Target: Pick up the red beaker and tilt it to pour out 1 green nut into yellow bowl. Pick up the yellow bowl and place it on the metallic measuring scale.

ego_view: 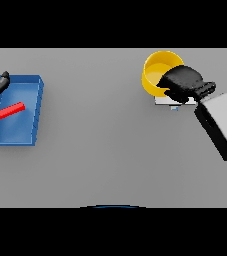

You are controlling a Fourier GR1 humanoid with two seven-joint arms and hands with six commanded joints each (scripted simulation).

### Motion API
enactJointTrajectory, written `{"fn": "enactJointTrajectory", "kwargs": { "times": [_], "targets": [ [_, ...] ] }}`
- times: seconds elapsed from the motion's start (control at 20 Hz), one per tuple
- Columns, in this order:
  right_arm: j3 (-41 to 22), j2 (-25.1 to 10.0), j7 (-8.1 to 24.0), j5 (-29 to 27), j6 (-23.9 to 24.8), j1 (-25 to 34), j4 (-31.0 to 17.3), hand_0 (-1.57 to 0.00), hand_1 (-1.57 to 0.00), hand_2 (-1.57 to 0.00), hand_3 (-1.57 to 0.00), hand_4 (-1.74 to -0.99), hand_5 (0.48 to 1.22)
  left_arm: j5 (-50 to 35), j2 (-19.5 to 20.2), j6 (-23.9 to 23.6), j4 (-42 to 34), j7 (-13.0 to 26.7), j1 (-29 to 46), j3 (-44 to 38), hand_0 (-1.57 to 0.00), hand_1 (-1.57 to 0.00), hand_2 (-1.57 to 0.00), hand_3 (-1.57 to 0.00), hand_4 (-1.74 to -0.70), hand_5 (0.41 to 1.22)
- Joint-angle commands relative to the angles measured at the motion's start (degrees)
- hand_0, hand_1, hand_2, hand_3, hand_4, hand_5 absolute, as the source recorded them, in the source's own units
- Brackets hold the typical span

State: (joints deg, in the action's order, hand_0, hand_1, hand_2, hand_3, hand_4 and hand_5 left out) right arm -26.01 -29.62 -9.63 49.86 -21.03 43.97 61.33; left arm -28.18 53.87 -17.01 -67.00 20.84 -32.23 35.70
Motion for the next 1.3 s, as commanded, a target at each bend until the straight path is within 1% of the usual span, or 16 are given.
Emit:
{"fn": "enactJointTrajectory", "kwargs": {
  "times": [0.0,0.05,0.2,0.3,0.4,0.5,0.6,0.7,0.75,0.8,0.85,0.9,0.95,1.0,1.1,1.25],
  "targets": [
    [0.5,0.2,-0.1,0.2,1.0,0.6,-2.3,-1.57,-1.57,-1.55,-1.15,-1.741,1.221,-0.1,0.2,-0.2,0.0,0.7,-0.1,-0.1,0.0,0.0,0.0,0.0,-0.74,0.738],
    [0.8,0.5,0.6,0.7,1.9,1.0,-4.0,-1.57,-1.57,-1.54,-1.15,-1.741,1.221,0.0,0.4,0.0,-0.2,0.7,0.2,0.1,0.0,0.0,0.0,0.0,-0.73,0.735],
    [1.8,0.3,-1.1,0.8,3.9,1.5,-9.1,-1.57,-1.57,-1.5,-1.17,-1.741,1.221,0.4,0.3,0.0,-0.4,1.3,0.3,0.6,0.0,0.0,0.0,0.0,-0.72,0.725],
    [2.5,1.2,-0.8,0.9,4.8,2.8,-12.6,-1.57,-1.57,-1.47,-1.24,-1.741,1.221,0.6,0.1,0.1,0.2,1.2,-0.7,0.4,0.0,0.0,0.0,0.0,-0.72,0.717],
    [3.3,1.2,-1.7,0.7,5.6,3.2,-16.2,-1.57,-1.57,-1.45,-1.29,-1.741,1.221,0.3,0.1,-0.1,-0.3,0.1,0.5,0.4,0.0,0.0,0.0,0.0,-0.73,0.713],
    [3.8,2.4,-1.3,0.6,6.4,3.8,-19.3,-1.57,-1.57,-1.43,-1.33,-1.741,1.221,0.6,-0.1,0.0,0.2,0.8,-0.1,0.5,0.0,0.0,0.0,0.0,-0.73,0.71],
    [4.2,3.0,-2.6,0.3,6.6,4.3,-21.3,-1.56,-1.57,-1.41,-1.37,-1.741,1.221,0.6,0.1,0.2,0.1,1.5,-0.3,0.6,0.0,0.0,0.0,0.0,-0.73,0.71],
    [4.9,3.0,-2.4,-0.3,5.8,4.2,-22.3,-1.53,-1.57,-1.38,-1.44,-1.741,1.221,-0.1,0.5,0.2,-0.4,0.9,0.1,0.0,0.0,0.0,0.0,0.0,-0.73,0.713],
    [4.9,3.4,-1.5,-0.4,5.4,4.4,-22.4,-1.47,-1.57,-1.37,-1.47,-1.741,1.221,0.2,0.8,0.2,-0.6,1.2,0.1,0.3,0.0,0.0,0.0,0.0,-0.73,0.71],
    [4.7,3.6,-1.8,-0.3,5.0,4.4,-22.2,-1.42,-1.57,-1.36,-1.49,-1.741,1.221,0.3,0.4,0.2,-0.4,0.9,0.2,0.4,0.0,0.0,0.0,0.0,-0.73,0.712],
    [4.7,3.4,-3.0,-0.2,4.9,4.4,-22.7,-1.4,-1.57,-1.37,-1.43,-1.741,1.221,0.3,0.1,0.1,-0.5,1.3,0.0,0.6,0.0,0.0,0.0,0.0,-0.73,0.713],
    [4.8,3.5,-2.4,-0.1,4.6,4.6,-22.9,-1.4,-1.57,-1.39,-1.36,-1.741,1.221,0.6,-0.1,0.3,-0.1,1.4,-0.3,0.7,0.0,0.0,0.0,0.0,-0.73,0.715],
    [5.1,3.8,-1.9,-0.2,4.5,4.9,-23.3,-1.33,-1.46,-1.42,-1.2,-1.741,1.221,0.5,0.0,0.3,-0.1,1.5,-0.1,0.8,0.0,0.0,0.0,0.0,-0.73,0.717],
    [5.5,3.4,-3.2,-0.6,4.1,4.6,-23.4,-1.13,-1.32,-1.33,-1.06,-1.701,1.221,0.6,0.1,-0.1,-0.2,1.5,-0.2,0.6,0.0,0.0,0.0,0.0,-0.73,0.72],
    [6.2,3.6,-2.5,-1.2,3.6,4.8,-23.8,-0.72,-0.98,-1.04,-0.83,-1.619,1.072,0.7,-0.1,0.4,0.2,1.7,-0.8,0.7,0.0,0.0,0.0,0.0,-0.73,0.728],
    [5.8,3.7,-2.0,-0.8,2.9,4.8,-24.5,-0.37,-0.58,-0.69,-0.61,-1.539,0.933,0.7,-0.5,0.6,1.0,0.7,-0.5,0.7,0.0,0.0,0.0,0.0,-0.73,0.717]
  ]
}}
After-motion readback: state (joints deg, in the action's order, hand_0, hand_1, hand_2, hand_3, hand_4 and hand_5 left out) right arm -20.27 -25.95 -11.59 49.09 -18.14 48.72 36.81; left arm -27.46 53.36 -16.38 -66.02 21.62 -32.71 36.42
